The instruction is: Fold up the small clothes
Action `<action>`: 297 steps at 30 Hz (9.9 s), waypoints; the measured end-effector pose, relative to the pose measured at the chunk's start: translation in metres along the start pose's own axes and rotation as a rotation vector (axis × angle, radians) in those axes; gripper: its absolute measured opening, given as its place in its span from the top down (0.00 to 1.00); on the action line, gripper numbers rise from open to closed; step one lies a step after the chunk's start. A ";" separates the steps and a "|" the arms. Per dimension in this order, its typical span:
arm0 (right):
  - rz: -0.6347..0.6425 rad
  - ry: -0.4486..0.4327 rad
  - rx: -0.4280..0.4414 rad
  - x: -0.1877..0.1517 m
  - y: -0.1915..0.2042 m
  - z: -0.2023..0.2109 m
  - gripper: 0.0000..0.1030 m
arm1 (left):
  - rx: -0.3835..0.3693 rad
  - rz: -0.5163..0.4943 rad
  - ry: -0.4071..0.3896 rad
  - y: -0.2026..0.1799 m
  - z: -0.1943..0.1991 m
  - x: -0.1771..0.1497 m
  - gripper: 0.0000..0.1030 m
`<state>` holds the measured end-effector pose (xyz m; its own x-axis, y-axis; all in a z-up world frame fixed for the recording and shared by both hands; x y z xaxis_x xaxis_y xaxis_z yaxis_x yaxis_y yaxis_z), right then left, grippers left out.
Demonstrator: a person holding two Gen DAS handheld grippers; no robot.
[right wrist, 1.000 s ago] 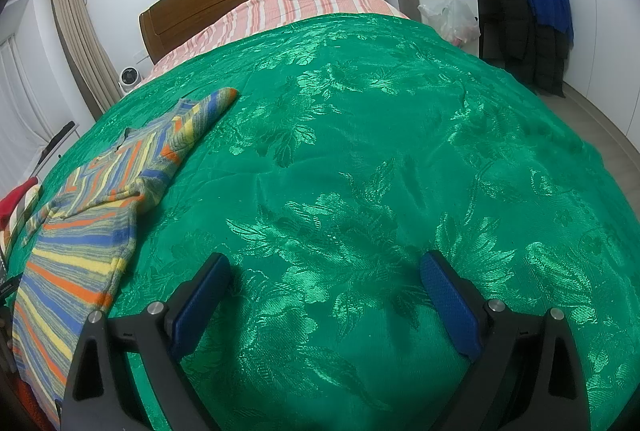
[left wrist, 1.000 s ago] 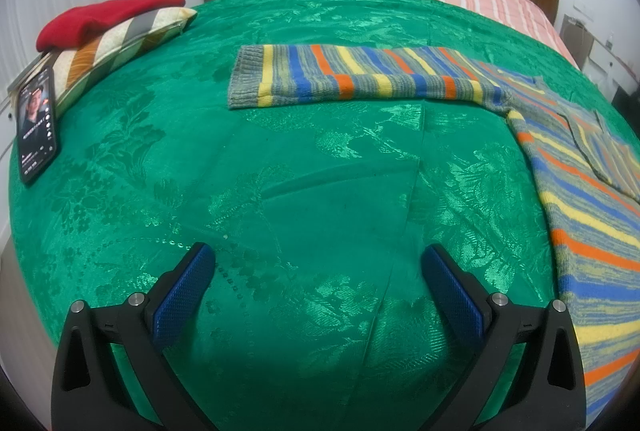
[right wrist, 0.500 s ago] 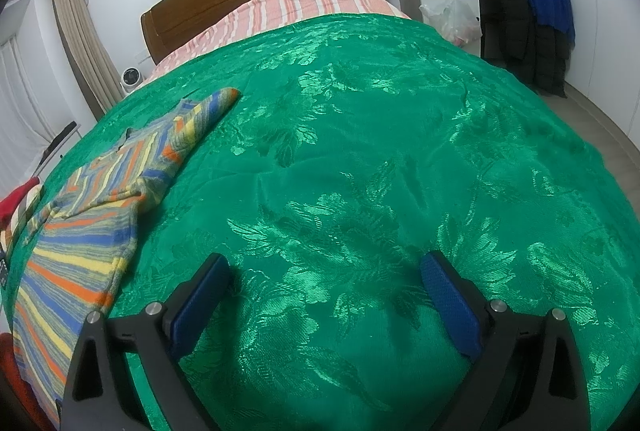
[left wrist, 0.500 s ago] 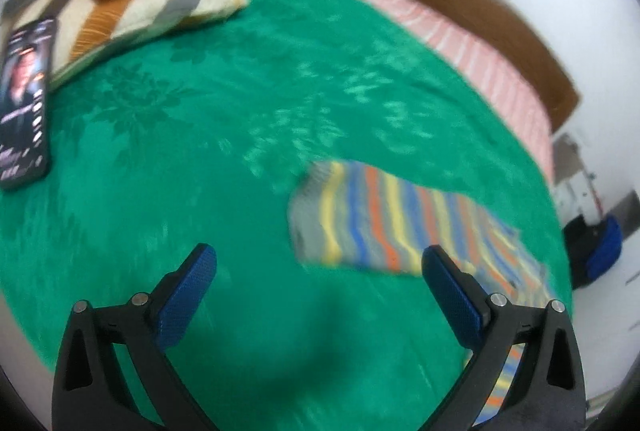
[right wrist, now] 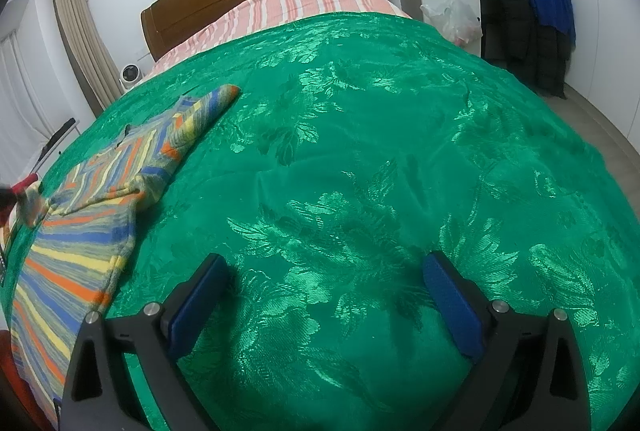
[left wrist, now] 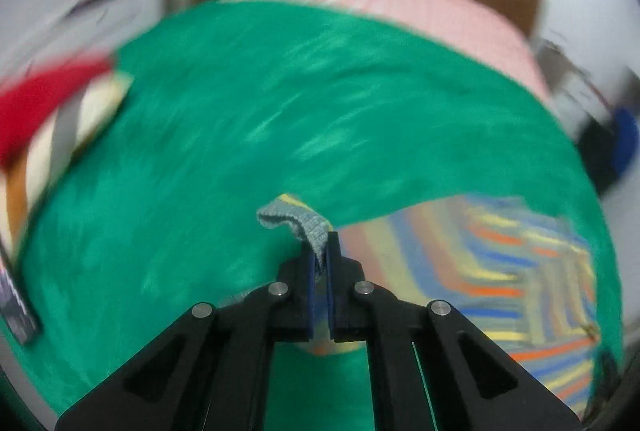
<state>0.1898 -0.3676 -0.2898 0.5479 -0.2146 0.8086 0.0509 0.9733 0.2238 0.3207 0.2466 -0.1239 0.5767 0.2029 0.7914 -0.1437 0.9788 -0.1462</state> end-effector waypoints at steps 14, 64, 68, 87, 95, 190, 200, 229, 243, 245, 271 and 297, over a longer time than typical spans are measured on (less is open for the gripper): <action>-0.003 -0.004 0.003 0.000 -0.001 0.001 0.05 | -0.393 -0.347 0.127 -0.328 -0.003 -0.092 0.20; 0.006 -0.009 -0.003 -0.002 0.000 0.001 0.05 | -0.101 -0.063 0.164 -0.098 -0.061 -0.123 0.91; 0.006 -0.010 -0.004 -0.002 0.001 0.000 0.05 | -0.091 -0.086 0.129 -0.095 -0.048 -0.129 0.90; 0.025 -0.002 -0.022 -0.002 0.003 -0.002 0.05 | 0.148 -0.236 -0.033 -0.076 0.064 -0.100 0.31; 0.040 0.005 -0.039 -0.003 0.005 -0.003 0.05 | 0.166 -0.256 -0.072 -0.076 0.091 -0.091 0.21; 0.333 0.683 0.521 0.088 0.434 -0.224 0.64 | -0.089 -0.076 -0.065 -0.043 0.029 -0.174 0.05; 0.294 0.369 0.655 0.084 0.480 -0.173 0.60 | -0.111 -0.066 -0.078 -0.043 0.032 -0.177 0.03; 0.248 0.256 0.346 0.015 0.120 -0.023 0.61 | -0.093 -0.159 0.075 -0.107 -0.014 -0.159 0.06; 0.237 0.210 0.348 0.012 0.127 -0.024 0.61 | -0.088 -0.155 0.019 -0.102 -0.013 -0.161 0.05; 0.232 0.207 0.352 0.012 0.126 -0.024 0.61 | -0.088 -0.154 0.017 -0.101 -0.011 -0.162 0.05; 0.156 0.164 0.283 0.029 0.050 0.069 0.45 | -0.320 -0.630 -0.077 -0.287 0.070 -0.171 0.05; -0.135 0.361 0.503 0.178 0.148 -0.170 0.91 | -0.514 -0.218 -0.102 -0.325 0.046 -0.138 0.96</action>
<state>0.4368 -0.2474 -0.2052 0.8154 -0.2062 0.5409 -0.2116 0.7635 0.6101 0.2505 -0.1011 -0.1582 0.4652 0.0154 0.8851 0.3944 0.8915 -0.2228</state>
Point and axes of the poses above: each gripper's, at about its wrist camera, not at the fingertips, and z roughly against the way its jaws point, y to its left, x to its top, the point moved 6 cm from there along -z, roughly the way its jaws point, and after that the axes turned 12 degrees about -y, right-handed, at the moved point
